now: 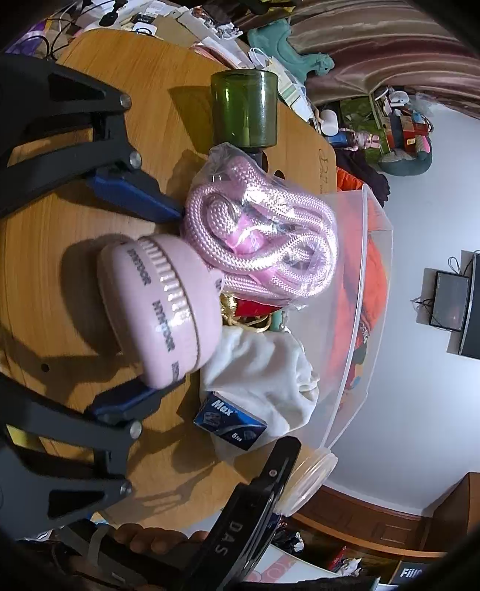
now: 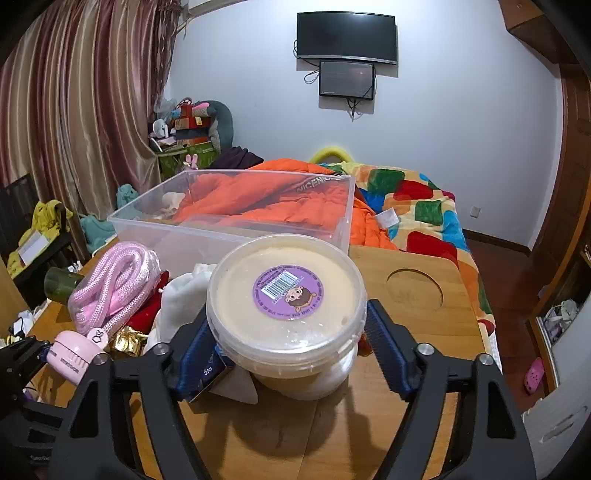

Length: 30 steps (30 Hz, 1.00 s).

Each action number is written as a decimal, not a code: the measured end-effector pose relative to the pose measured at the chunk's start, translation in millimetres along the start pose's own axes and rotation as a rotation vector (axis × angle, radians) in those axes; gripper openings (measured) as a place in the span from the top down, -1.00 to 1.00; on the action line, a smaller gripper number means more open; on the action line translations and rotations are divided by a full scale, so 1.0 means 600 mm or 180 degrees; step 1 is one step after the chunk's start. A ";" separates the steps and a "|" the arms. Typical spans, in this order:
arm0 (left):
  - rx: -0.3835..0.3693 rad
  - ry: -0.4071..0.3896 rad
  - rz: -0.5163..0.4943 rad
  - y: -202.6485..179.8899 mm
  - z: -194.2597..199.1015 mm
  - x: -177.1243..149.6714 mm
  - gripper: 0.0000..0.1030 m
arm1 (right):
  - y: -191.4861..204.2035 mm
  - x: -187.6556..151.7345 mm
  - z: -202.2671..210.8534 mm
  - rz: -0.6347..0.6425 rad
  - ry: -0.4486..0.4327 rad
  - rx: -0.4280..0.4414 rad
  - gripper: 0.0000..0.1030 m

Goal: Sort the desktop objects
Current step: 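Lift the pink fan with the left tool while the right tool lifts the cream tub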

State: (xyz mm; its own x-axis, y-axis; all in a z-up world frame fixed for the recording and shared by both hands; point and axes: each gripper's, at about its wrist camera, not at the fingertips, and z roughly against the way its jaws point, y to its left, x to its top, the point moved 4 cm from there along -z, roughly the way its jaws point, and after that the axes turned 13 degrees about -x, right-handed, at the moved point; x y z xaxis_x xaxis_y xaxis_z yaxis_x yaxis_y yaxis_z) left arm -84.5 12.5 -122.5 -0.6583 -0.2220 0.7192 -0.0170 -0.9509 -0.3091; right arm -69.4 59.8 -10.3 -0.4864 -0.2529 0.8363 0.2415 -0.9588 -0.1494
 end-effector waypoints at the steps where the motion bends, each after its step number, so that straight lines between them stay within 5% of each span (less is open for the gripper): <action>1: -0.0024 0.0008 -0.0020 -0.002 0.000 -0.001 -0.29 | 0.001 0.000 0.000 0.0009 0.0008 0.0010 -0.15; 18: -0.0164 -0.0143 -0.0262 -0.031 0.051 0.009 -0.26 | -0.008 0.004 0.031 -0.0025 0.0004 0.0082 -0.07; 30: -0.0376 -0.0212 -0.0423 -0.040 0.098 0.074 -0.26 | -0.021 0.028 0.080 0.0008 -0.0101 0.0147 -0.07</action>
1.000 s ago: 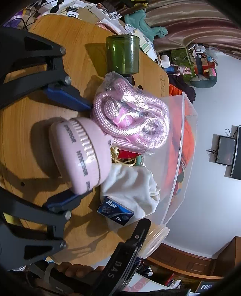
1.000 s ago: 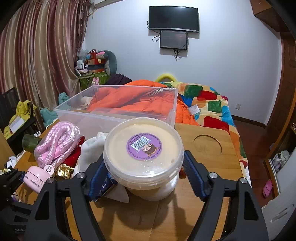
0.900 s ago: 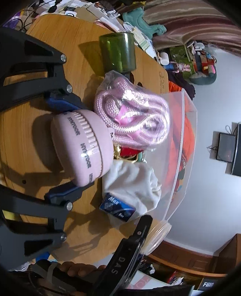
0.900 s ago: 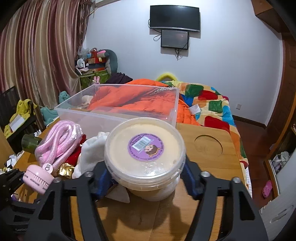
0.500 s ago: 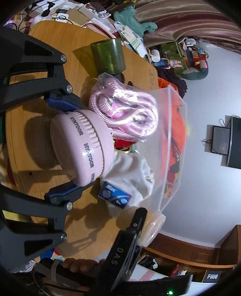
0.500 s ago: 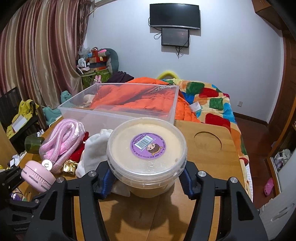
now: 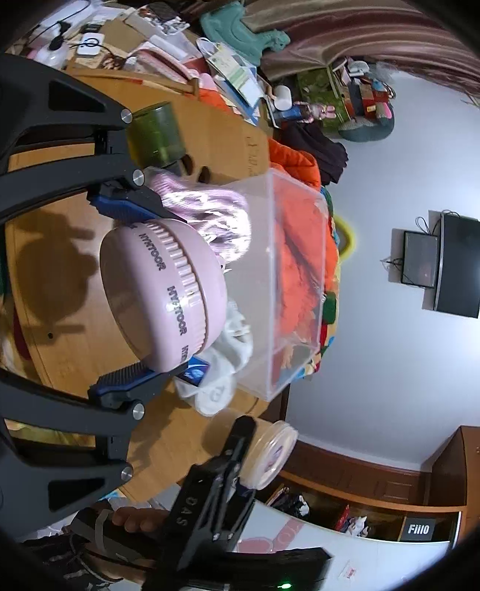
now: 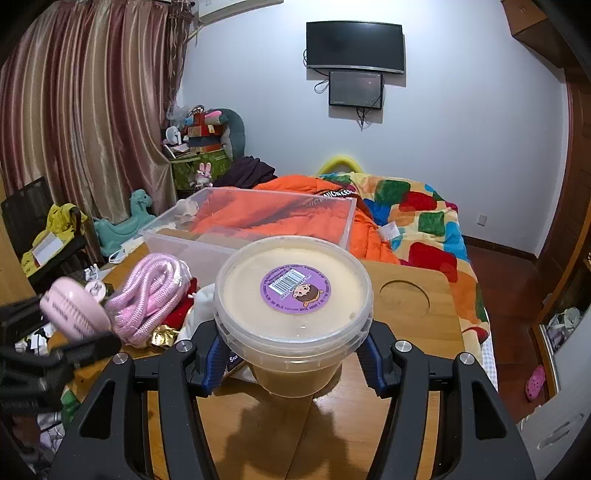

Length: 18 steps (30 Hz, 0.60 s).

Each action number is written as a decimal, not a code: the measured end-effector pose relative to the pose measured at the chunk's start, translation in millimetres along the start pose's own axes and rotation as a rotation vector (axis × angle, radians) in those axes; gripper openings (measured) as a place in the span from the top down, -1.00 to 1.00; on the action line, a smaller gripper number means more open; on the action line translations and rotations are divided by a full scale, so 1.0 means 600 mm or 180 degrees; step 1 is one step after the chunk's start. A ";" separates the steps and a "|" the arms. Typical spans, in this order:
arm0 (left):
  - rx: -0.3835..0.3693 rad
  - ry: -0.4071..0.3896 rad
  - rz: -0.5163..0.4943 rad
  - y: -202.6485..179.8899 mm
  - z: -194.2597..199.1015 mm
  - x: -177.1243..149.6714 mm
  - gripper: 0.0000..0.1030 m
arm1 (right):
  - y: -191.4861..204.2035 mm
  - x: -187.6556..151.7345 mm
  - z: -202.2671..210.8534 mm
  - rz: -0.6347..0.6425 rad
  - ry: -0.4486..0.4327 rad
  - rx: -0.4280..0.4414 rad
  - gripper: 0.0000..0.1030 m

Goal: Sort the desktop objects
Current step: 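Lift the pink fan with the left tool while the right tool lifts the cream tub, then carry both items over the clear box and open the left tool to drop the fan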

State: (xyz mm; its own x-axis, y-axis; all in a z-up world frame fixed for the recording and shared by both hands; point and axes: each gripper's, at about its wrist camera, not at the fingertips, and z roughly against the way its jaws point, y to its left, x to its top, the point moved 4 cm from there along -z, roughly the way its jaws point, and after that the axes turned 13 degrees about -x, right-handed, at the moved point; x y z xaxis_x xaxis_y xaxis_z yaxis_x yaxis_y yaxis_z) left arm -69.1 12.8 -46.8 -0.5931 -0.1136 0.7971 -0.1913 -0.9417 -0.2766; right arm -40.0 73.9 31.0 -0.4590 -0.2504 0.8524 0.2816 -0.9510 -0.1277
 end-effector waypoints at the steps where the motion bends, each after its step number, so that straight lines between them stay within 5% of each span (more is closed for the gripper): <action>1: -0.0018 0.0001 -0.0003 0.005 0.002 0.008 -0.26 | -0.001 0.004 0.004 0.0010 -0.0010 0.0002 -0.07; 9: -0.0004 -0.0089 -0.0189 0.028 0.027 0.080 -0.27 | -0.009 0.035 0.024 -0.0026 -0.0035 0.0121 -0.07; 18: -0.0262 -0.0147 -0.0192 0.061 0.047 0.171 -0.27 | -0.007 0.087 0.019 -0.0016 -0.0073 0.0239 -0.07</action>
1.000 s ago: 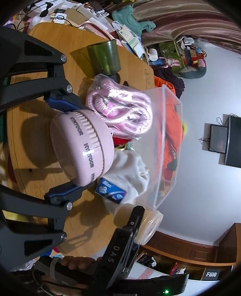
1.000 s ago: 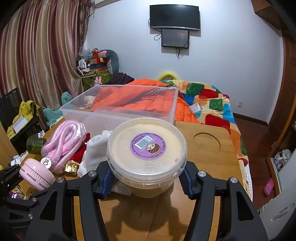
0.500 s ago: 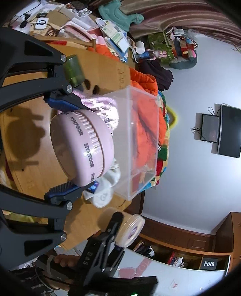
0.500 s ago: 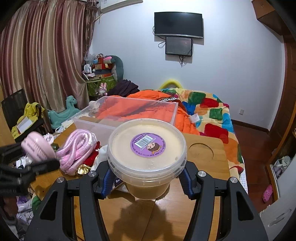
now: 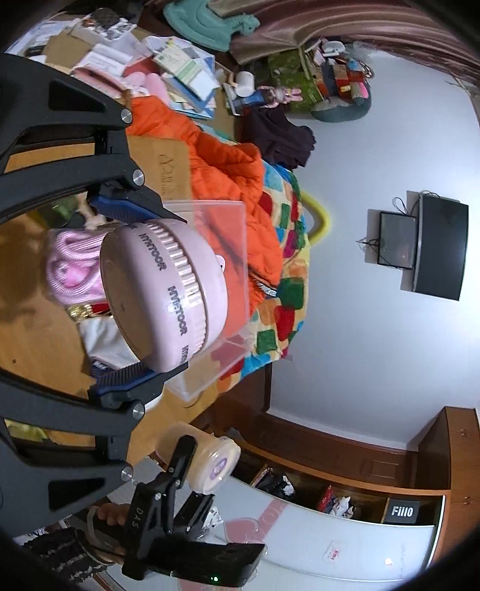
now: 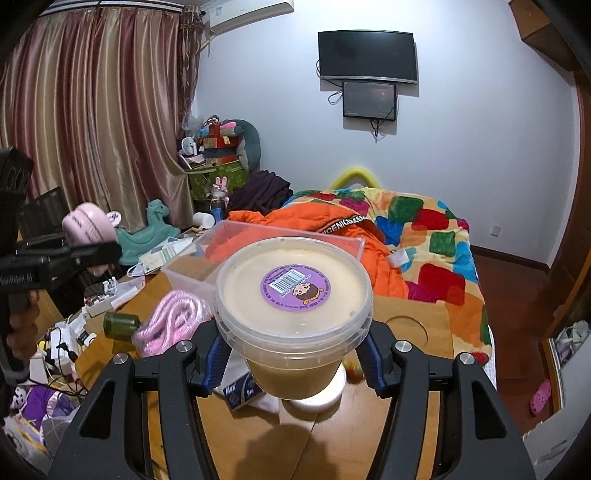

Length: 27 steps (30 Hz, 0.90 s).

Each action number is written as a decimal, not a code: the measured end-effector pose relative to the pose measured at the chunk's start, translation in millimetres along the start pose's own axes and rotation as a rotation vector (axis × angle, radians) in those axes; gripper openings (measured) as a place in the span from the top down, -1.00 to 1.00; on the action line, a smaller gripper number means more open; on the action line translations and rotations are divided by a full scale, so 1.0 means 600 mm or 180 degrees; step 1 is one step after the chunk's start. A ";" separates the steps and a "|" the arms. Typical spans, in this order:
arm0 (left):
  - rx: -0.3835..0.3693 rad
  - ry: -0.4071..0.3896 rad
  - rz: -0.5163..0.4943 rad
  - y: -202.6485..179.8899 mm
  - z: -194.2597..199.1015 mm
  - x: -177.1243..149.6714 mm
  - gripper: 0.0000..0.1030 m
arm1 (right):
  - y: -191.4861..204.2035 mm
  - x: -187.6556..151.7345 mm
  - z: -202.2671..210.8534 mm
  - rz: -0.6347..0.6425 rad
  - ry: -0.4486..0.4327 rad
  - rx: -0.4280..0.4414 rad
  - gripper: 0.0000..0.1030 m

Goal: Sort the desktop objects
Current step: 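Carry both items over the clear box and open the left tool to drop the fan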

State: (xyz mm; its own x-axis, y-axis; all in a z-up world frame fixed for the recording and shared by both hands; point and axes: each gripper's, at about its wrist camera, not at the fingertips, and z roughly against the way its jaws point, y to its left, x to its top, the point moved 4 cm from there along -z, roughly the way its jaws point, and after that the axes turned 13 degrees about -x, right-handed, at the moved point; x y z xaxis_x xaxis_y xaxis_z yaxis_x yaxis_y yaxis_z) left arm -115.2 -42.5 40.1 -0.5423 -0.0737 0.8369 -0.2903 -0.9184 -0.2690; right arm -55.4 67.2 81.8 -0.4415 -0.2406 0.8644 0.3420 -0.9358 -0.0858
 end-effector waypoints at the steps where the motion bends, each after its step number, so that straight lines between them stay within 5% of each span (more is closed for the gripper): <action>1: 0.0025 -0.0018 -0.0026 0.005 -0.002 0.011 -0.27 | 0.000 0.007 -0.005 -0.0006 0.0010 0.0013 -0.07; 11: 0.0048 0.0127 -0.0042 0.051 -0.064 0.062 -0.27 | 0.005 0.061 -0.064 -0.0034 0.0091 0.0086 -0.07; 27: 0.0159 0.0588 -0.0017 0.104 -0.182 0.049 -0.27 | 0.029 0.054 -0.187 0.0090 0.0424 0.0007 -0.07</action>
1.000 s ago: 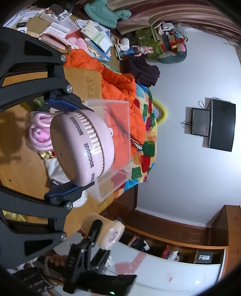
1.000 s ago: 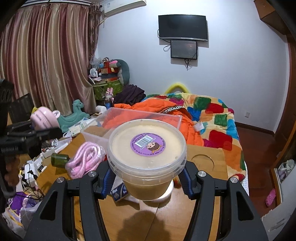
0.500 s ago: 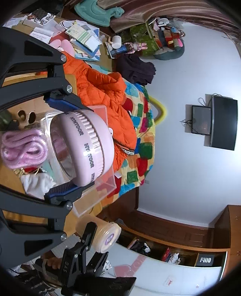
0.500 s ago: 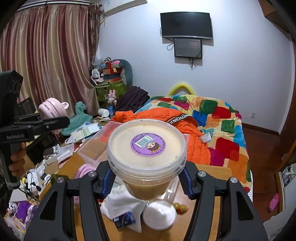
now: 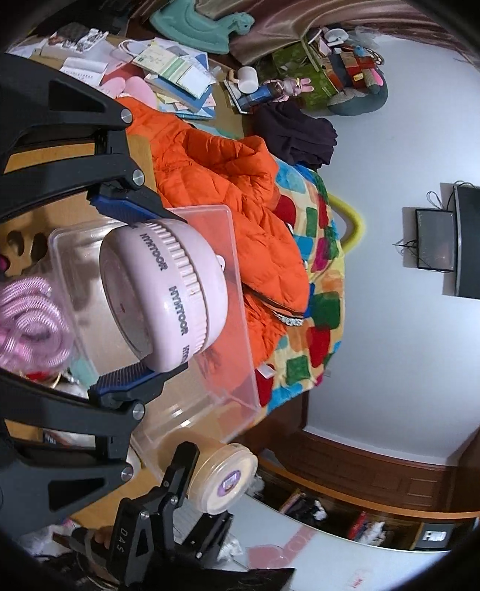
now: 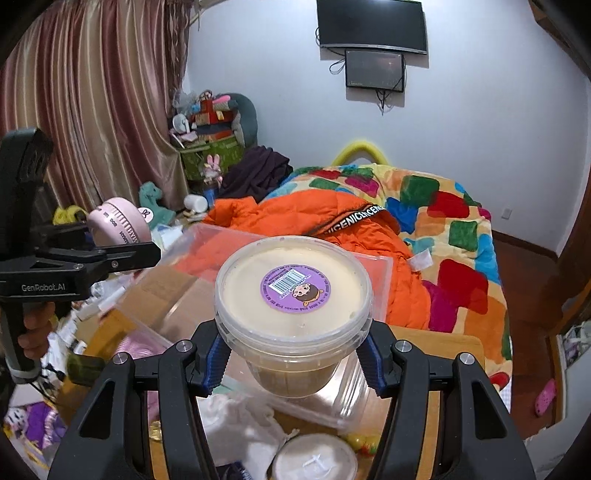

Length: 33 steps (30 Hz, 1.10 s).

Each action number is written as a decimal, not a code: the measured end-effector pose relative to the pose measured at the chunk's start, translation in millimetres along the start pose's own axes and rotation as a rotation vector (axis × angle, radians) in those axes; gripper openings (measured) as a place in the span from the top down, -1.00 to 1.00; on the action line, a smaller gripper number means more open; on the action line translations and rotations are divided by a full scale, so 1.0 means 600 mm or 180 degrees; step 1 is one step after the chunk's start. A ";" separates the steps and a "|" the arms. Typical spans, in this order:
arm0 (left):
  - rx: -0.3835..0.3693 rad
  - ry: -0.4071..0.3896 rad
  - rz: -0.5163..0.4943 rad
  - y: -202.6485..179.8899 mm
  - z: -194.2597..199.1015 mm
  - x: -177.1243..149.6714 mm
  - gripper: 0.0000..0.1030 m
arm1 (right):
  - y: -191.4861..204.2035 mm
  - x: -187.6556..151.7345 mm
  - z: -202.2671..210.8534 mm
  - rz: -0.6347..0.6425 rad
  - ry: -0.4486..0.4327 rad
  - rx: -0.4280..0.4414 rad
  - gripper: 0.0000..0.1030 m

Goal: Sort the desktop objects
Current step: 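Carry both items over the clear box and open the left tool to drop the fan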

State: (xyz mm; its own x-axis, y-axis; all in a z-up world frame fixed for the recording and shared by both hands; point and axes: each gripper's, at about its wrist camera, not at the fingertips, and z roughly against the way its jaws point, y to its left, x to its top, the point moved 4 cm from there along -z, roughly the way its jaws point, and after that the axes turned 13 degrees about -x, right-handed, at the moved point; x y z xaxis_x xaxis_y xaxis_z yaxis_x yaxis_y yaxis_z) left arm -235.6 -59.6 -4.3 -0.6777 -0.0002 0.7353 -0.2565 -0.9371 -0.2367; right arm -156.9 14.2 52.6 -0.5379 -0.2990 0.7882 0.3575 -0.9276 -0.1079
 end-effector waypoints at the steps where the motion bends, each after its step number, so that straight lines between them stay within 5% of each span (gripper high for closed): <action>1: 0.0003 0.0044 -0.0007 0.002 -0.010 -0.002 -0.27 | 0.003 0.000 -0.009 0.0013 0.0040 0.0021 -0.07; 16: -0.0018 0.0427 -0.0175 -0.003 -0.100 -0.015 -0.26 | 0.027 -0.011 -0.118 0.0312 0.0459 0.0042 -0.07; 33: 0.0045 0.0690 -0.0327 -0.006 -0.138 -0.034 -0.27 | 0.035 -0.014 -0.139 0.0685 0.0676 -0.0002 -0.08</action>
State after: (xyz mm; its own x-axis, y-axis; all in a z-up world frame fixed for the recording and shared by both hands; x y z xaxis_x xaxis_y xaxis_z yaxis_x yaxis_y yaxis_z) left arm -277.9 -27.5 -71.3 -0.7810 0.1690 0.6012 -0.3233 -0.9331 -0.1576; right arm -208.4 -21.7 -6.9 -0.5975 -0.5287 0.6029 0.4801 -0.8381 -0.2592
